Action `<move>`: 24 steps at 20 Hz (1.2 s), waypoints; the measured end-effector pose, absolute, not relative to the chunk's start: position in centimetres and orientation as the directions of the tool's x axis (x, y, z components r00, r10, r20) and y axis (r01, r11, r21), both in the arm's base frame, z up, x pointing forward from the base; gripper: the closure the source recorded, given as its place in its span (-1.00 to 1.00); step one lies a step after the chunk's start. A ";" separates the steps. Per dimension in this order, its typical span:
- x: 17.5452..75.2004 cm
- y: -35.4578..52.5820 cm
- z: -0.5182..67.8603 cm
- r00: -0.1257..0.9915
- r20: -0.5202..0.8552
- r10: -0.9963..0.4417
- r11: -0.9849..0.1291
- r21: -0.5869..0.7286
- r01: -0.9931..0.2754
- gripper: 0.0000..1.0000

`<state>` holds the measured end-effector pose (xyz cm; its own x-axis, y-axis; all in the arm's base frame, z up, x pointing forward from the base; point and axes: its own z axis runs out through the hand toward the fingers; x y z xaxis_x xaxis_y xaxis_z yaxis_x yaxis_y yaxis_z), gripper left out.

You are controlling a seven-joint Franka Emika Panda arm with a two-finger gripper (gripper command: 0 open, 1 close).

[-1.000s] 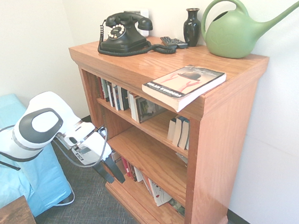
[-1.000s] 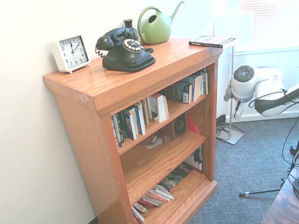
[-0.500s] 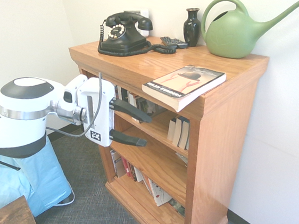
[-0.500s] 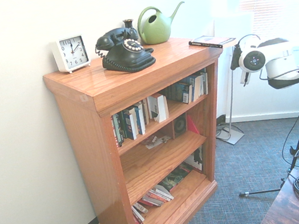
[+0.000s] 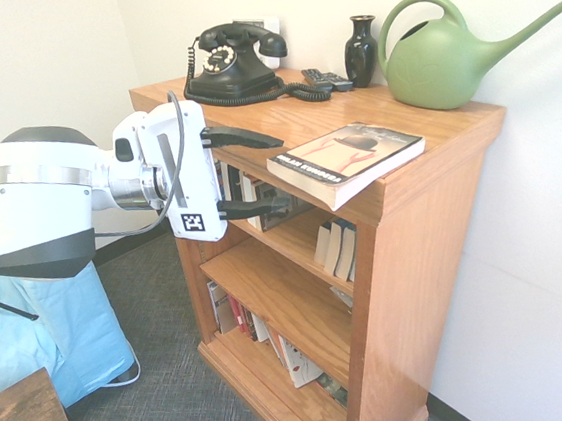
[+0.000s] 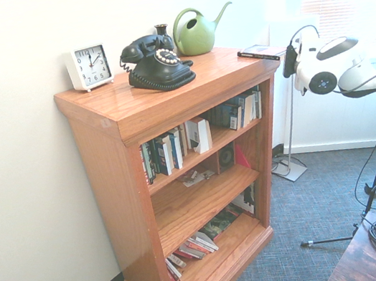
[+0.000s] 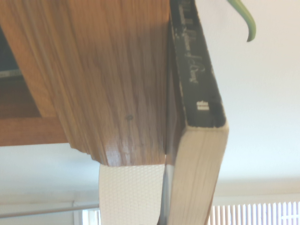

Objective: Organize the shelf

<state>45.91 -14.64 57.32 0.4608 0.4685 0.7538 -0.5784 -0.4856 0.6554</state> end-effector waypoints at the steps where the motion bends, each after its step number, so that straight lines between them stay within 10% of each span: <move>1: 46.3 -15.0 57.2 0.459 0.755 0.467 -0.493 0.654 -0.574 -1.00; 8: 51.0 -16.6 56.5 0.445 0.760 0.473 -0.521 0.649 -0.555 -1.00; 9: 51.6 -16.6 56.4 0.445 0.759 0.475 -0.519 0.650 -0.555 1.00; 24: 53.5 -16.5 57.1 0.427 0.764 0.484 -0.517 0.643 -0.565 1.00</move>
<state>53.48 -16.54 57.07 0.4266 0.4844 0.7638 -0.5646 -0.5171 0.6433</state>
